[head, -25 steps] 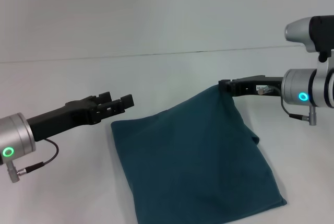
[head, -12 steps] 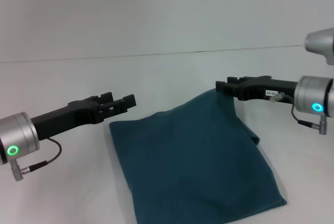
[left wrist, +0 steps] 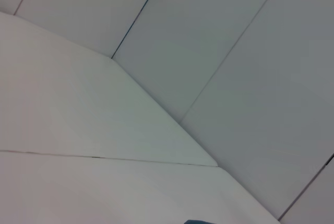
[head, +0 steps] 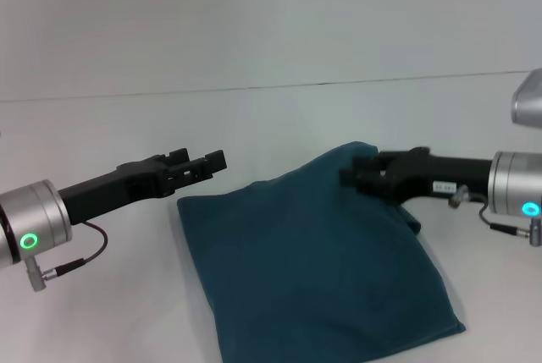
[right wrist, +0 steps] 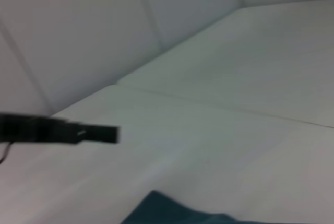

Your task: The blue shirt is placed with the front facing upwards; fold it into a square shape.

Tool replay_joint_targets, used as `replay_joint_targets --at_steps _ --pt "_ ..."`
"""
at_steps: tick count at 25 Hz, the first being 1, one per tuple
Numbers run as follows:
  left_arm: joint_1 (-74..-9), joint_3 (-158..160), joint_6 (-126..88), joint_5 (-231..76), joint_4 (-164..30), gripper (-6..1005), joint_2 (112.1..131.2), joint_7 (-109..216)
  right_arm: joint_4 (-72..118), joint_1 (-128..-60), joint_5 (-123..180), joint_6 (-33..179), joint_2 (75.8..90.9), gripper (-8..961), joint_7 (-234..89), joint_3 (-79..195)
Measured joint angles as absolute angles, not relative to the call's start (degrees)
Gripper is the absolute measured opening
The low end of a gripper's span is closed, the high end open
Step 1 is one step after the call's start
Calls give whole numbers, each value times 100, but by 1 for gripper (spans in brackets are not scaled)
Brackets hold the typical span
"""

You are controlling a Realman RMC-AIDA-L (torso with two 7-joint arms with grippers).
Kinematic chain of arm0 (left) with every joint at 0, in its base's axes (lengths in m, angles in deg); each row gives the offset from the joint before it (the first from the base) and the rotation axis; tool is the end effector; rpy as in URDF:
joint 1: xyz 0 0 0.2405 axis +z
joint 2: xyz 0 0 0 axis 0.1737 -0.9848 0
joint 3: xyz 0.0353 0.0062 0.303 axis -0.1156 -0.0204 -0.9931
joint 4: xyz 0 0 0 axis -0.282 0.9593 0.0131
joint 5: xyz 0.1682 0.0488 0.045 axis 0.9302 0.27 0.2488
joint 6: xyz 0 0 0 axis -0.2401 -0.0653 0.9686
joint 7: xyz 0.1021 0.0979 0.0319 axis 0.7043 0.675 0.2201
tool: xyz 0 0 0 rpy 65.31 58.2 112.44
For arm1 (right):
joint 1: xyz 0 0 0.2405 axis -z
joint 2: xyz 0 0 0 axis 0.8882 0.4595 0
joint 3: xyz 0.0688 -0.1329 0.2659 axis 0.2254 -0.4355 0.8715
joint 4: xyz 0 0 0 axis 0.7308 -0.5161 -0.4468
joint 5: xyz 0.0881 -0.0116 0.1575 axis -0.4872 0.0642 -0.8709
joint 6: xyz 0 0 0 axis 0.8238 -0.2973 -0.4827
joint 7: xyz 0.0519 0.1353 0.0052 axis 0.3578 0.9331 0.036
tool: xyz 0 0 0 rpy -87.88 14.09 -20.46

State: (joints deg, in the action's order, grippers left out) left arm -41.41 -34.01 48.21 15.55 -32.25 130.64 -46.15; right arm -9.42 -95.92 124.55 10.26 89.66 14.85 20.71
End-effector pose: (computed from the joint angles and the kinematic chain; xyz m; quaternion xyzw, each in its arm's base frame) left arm -0.2619 0.3583 -0.0475 -0.8308 -0.4152 -0.3311 0.1666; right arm 0.2826 0.3728 -0.0327 -0.9020 0.3120 0.2142 0.2080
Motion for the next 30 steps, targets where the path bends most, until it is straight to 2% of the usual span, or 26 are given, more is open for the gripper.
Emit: replay_joint_targets --at_steps 3,6,11,17,30 --pt "-4151 -3392 4821 1544 -3225 919 13066 -4613 -880 -9621 12503 707 8986 558 1077 1988" --pt "-4156 -3388 4826 1543 -3223 917 13067 -4605 -831 -9673 12552 651 9004 368 950 1649" --pt "-4143 -3384 4836 1542 -3224 914 13067 -4600 -600 -9759 12602 748 9016 170 661 1138" --pt "-4118 -3408 4838 1542 -3231 910 13069 -4598 -239 -9887 12604 1186 9043 -1 395 776" --pt "-4124 -3409 4837 1542 -3261 902 13067 -4597 -308 -9834 12587 1299 9024 18 391 564"
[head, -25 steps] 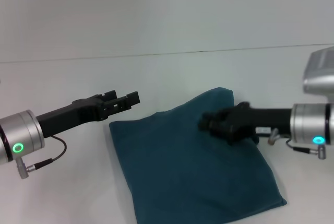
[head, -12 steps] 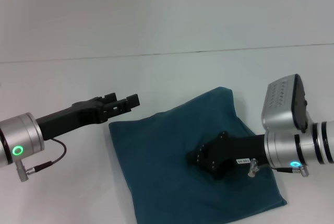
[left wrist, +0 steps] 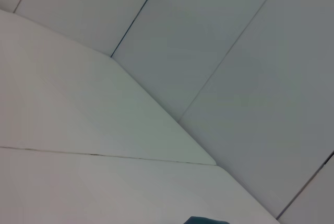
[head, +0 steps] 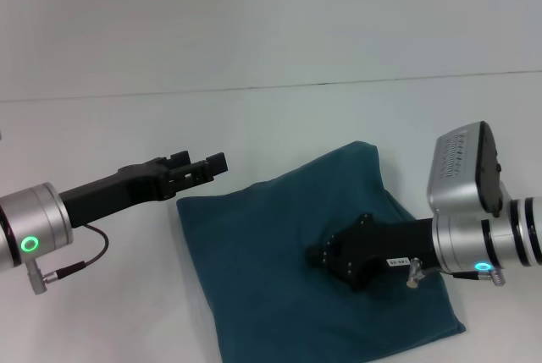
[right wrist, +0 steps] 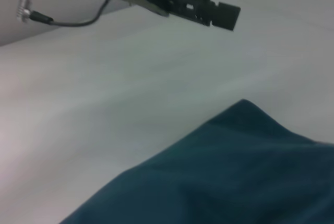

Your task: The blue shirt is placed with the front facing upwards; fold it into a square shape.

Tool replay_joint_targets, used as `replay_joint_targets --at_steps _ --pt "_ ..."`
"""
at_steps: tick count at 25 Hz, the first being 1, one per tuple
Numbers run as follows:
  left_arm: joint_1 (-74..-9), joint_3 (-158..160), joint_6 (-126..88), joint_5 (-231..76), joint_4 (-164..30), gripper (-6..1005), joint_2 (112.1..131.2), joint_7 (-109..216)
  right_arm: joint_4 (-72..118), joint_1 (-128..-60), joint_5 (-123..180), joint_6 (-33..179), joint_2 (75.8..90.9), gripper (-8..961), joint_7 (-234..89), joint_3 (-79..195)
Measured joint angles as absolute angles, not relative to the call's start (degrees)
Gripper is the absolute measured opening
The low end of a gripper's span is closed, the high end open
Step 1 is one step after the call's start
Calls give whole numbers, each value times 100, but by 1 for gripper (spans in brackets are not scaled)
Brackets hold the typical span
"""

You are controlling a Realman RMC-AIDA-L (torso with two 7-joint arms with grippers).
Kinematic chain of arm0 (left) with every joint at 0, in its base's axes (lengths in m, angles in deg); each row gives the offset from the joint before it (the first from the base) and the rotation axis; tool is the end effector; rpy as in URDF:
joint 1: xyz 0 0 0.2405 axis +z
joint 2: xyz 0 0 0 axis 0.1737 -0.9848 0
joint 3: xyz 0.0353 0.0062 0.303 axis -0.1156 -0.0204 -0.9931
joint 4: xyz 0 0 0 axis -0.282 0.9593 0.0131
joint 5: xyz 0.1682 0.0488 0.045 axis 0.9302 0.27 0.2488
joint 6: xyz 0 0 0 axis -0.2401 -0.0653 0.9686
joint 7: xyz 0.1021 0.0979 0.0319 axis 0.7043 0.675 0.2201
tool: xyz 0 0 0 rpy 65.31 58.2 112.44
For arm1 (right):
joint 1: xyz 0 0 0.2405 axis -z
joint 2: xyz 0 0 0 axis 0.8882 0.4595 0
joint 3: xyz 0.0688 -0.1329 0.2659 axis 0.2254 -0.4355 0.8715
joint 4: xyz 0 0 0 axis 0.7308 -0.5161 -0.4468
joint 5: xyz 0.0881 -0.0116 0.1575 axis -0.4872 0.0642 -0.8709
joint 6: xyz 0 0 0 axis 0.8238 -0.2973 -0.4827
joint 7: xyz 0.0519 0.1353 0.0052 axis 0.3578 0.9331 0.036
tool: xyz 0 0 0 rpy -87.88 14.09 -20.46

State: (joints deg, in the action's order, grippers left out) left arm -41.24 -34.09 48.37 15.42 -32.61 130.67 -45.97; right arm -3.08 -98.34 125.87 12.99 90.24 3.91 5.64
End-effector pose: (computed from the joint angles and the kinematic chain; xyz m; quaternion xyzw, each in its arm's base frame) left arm -0.2626 0.3565 -0.0489 -0.8302 -0.4169 -0.3317 0.1640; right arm 0.2754 0.3498 -0.0869 -0.9671 0.1949 0.1109 0.1201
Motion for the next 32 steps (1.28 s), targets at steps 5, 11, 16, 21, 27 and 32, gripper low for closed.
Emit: replay_joint_targets --at_steps 5,11,16,21,27,32 --pt "-4142 -3411 4836 1543 -3261 898 13067 -4598 -643 -9635 12469 990 9024 25 366 590" --pt "-4151 -3410 4836 1520 -3274 895 13074 -4597 -710 -9481 12544 914 8984 34 372 604" --pt "-4153 -3409 4837 1496 -3286 892 13075 -4598 -701 -9394 12734 933 8966 41 411 637" --pt "-4156 -3409 4837 1493 -3286 888 13076 -4598 -709 -9252 12741 902 8940 49 413 699" --pt "-4172 -3409 4837 1489 -3287 885 13068 -4600 -850 -9087 12744 838 8930 57 404 818" --pt "-4207 -3410 4775 1489 -3326 881 13066 -4632 -1143 -8966 12652 507 8950 65 358 1222"
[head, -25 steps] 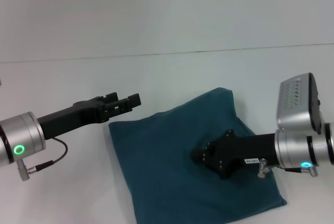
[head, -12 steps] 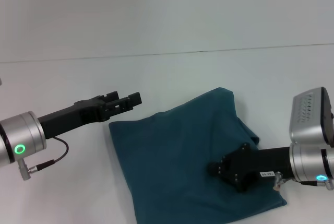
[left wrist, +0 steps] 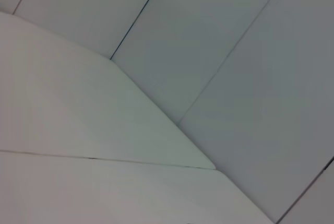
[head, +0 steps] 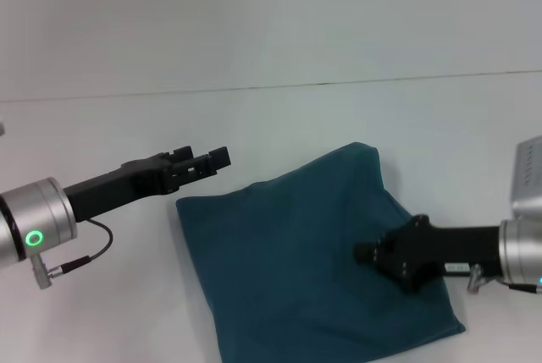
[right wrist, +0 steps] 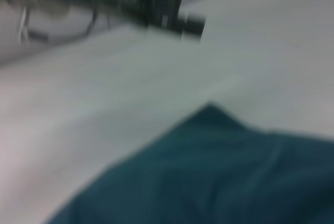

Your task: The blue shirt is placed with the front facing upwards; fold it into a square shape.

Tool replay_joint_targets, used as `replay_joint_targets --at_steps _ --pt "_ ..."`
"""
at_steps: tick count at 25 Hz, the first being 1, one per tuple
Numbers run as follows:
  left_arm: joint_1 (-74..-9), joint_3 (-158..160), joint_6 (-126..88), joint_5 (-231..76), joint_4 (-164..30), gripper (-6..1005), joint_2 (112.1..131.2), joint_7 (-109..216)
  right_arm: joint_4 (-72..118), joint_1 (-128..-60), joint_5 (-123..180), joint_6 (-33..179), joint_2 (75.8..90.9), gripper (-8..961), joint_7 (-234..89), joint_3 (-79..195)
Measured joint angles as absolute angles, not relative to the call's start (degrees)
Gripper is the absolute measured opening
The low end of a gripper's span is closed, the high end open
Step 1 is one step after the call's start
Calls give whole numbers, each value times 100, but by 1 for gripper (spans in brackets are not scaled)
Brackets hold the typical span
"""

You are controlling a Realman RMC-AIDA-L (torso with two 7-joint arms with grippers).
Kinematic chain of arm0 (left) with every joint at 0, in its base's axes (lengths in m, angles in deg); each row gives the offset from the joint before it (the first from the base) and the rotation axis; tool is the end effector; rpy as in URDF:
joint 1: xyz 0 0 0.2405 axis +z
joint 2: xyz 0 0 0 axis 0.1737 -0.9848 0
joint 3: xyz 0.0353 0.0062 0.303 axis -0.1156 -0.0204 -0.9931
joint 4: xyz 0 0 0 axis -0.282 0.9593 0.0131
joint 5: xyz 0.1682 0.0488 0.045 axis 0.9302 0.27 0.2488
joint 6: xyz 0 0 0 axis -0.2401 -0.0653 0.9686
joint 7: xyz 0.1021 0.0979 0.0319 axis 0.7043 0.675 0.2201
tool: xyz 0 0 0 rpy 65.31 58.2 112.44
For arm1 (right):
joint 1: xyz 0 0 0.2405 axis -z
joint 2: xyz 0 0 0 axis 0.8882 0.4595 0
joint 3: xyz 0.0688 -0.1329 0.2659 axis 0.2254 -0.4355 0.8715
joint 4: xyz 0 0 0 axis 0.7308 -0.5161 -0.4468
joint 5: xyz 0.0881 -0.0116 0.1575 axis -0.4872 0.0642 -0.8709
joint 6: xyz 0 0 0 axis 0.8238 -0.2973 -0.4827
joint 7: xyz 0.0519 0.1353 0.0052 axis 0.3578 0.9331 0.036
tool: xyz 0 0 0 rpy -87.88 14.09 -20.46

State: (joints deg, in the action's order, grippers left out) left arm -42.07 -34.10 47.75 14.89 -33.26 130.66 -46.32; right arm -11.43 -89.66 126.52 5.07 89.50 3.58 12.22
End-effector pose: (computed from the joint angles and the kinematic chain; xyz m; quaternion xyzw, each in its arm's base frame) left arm -0.2586 0.3608 -0.0499 -0.8275 -0.4194 -0.3360 0.1628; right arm 0.3068 0.3228 -0.0504 -0.9532 0.2173 0.1462 0.1509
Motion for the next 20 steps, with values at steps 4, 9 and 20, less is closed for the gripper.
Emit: replay_joint_targets --at_steps 4,9,20 --pt "-4314 -3410 4485 1513 -3531 879 13060 -4684 -1343 -8957 12394 37 8991 70 349 1607" --pt "-4482 -3420 3865 1635 -3895 876 13038 -4851 -1392 -8953 12065 -341 8938 78 398 1782" --pt "-4653 -3662 3355 2285 -3918 869 13028 -5742 -1902 -8841 12079 -966 8849 286 844 2359"
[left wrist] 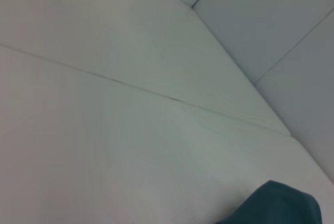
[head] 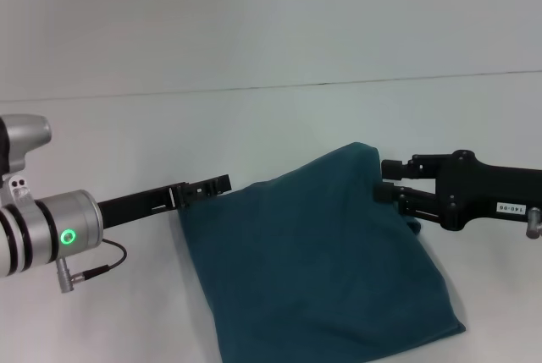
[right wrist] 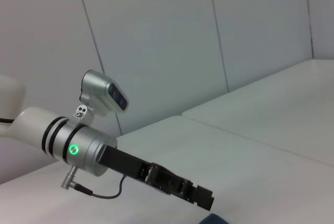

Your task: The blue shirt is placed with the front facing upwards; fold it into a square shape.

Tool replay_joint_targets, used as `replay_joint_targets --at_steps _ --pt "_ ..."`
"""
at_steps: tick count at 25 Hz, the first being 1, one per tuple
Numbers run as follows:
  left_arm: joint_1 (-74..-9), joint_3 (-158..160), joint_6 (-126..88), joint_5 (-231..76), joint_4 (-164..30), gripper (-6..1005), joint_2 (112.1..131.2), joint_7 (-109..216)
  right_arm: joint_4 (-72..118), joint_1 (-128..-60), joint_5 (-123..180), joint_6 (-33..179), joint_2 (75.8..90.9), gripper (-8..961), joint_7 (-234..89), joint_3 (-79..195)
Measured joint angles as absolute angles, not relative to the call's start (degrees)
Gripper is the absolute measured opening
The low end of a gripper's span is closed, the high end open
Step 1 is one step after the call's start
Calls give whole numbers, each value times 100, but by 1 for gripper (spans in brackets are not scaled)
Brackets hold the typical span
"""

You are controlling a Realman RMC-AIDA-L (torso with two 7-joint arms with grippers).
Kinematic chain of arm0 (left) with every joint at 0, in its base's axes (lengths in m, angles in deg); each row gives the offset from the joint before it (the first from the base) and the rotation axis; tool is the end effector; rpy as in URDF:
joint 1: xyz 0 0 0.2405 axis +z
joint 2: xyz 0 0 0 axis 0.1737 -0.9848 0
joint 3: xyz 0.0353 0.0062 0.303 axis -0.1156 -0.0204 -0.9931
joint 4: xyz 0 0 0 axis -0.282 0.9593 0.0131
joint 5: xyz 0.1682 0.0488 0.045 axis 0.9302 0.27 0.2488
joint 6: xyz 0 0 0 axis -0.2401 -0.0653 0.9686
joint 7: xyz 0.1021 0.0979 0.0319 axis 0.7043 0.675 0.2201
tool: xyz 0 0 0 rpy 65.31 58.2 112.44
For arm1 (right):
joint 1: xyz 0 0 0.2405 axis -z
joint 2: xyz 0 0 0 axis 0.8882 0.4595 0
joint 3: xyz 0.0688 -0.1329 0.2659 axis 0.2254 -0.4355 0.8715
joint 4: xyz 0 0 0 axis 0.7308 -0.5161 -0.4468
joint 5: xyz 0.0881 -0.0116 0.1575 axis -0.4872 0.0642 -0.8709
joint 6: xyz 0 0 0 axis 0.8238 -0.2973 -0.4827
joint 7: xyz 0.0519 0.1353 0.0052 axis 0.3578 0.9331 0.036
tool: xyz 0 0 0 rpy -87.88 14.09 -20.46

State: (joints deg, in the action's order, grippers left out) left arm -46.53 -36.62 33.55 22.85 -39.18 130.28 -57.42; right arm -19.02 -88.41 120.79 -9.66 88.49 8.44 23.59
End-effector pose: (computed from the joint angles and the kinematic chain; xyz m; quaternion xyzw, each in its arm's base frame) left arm -0.2735 0.3807 -0.0772 -0.7963 -0.5190 -0.2472 0.1884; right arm 0.2846 0.3234 0.0066 -0.9245 0.2146 0.2703 0.1620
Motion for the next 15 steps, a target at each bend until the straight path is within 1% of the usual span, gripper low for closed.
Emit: replay_joint_targets --at_steps 2,7,10,15 --pt "-4689 -3691 3312 2384 -3920 868 13026 -5856 -1968 -8836 12087 -999 8840 334 915 2364" --pt "-4813 -3754 3172 2720 -3916 864 13024 -6212 -2093 -8846 12095 -1096 8741 455 1224 2382" --pt "-4835 -3806 3073 2817 -3910 862 13023 -6367 -2281 -8841 12096 -1140 8726 528 1361 2386" --pt "-4784 -3814 3103 2821 -3831 859 13022 -6429 -2369 -8822 12095 -1176 8727 596 1372 2402"
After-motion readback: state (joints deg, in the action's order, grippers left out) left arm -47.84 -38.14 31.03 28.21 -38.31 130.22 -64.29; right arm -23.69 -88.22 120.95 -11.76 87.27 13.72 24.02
